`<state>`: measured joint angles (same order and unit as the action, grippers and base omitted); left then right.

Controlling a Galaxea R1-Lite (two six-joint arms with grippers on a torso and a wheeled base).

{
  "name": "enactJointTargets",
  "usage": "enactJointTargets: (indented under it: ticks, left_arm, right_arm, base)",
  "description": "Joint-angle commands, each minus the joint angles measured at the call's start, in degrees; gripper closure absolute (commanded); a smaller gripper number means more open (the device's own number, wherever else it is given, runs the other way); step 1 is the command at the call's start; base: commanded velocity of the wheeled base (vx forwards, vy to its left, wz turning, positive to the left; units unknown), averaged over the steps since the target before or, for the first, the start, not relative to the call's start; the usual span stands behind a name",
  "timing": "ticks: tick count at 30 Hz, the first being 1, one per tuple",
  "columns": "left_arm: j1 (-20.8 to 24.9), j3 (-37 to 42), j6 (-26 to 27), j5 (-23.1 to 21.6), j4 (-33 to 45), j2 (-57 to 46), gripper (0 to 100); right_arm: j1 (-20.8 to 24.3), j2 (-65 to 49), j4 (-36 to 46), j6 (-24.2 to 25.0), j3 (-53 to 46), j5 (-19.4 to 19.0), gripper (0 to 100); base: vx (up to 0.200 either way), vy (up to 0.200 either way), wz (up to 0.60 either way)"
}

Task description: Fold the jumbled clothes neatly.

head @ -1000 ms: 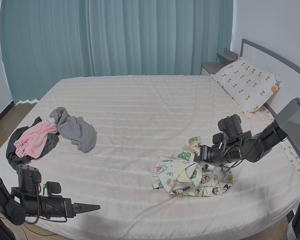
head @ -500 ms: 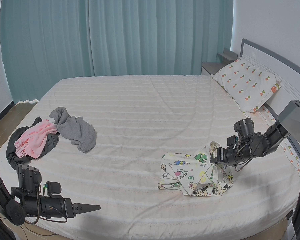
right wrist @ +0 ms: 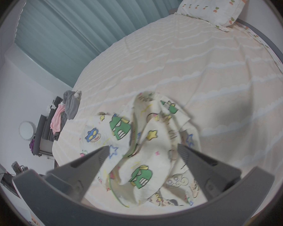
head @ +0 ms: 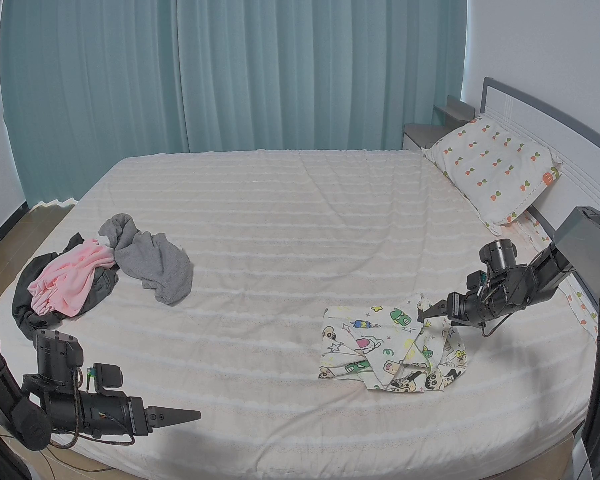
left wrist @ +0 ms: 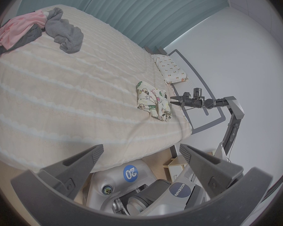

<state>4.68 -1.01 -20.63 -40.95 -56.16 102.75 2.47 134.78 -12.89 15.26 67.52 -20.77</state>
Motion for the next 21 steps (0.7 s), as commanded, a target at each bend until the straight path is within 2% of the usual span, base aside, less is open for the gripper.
enactJointTargets:
  ticks: [1, 5, 10, 12, 13, 15, 16, 17, 21]
  left_arm:
    - [-0.02, 0.92, -0.03, -0.01, 0.00, 0.52, 0]
    - [-0.02, 0.92, -0.03, -0.01, 0.00, 0.60, 0]
    - [0.33, 0.92, -0.12, -0.10, 0.00, 1.66, 0]
    - [0.42, 0.92, -0.12, -0.10, 0.00, 1.84, 0]
    - [0.94, 0.92, -0.12, -0.01, 0.00, 2.89, 0]
    - [1.30, 0.92, -0.12, -0.10, 0.00, 3.59, 0]
    - [1.30, 0.92, -0.12, -0.10, 0.00, 3.59, 0]
    - [1.47, 0.92, -0.12, -0.10, 0.00, 3.86, 0]
    - [1.47, 1.01, -0.12, -0.01, 0.00, 3.86, 0]
  right_arm:
    - [-1.24, -2.15, -0.12, 0.47, -0.55, -0.15, 0]
    - [-0.80, -8.66, -1.09, 3.11, -4.59, -0.41, 0]
    - [5.79, -14.72, -11.90, 9.96, -15.32, -0.15, 0]
    - [6.40, -14.81, -12.51, 10.31, -15.76, -0.15, 0]
    - [10.62, -14.98, -16.12, 13.39, -18.66, 0.38, 0]
    - [13.96, -14.02, -17.35, 15.94, -19.45, 1.61, 0]
    - [13.96, -14.02, -17.35, 15.94, -19.45, 1.61, 0]
    - [15.98, -11.56, -17.52, 16.99, -18.74, 3.72, 0]
    - [17.04, -6.55, -17.44, 17.26, -16.46, 7.33, 0]
  base:
    - [0.000, 0.000, 0.00]
    - [0.000, 0.000, 0.00]
    - [0.000, 0.000, 0.00]
    - [0.000, 0.000, 0.00]
    - [0.000, 0.000, 0.00]
    - [0.000, 0.000, 0.00]
    - [0.000, 0.000, 0.00]
    - [0.000, 0.000, 0.00]
    - [0.000, 0.000, 0.00]
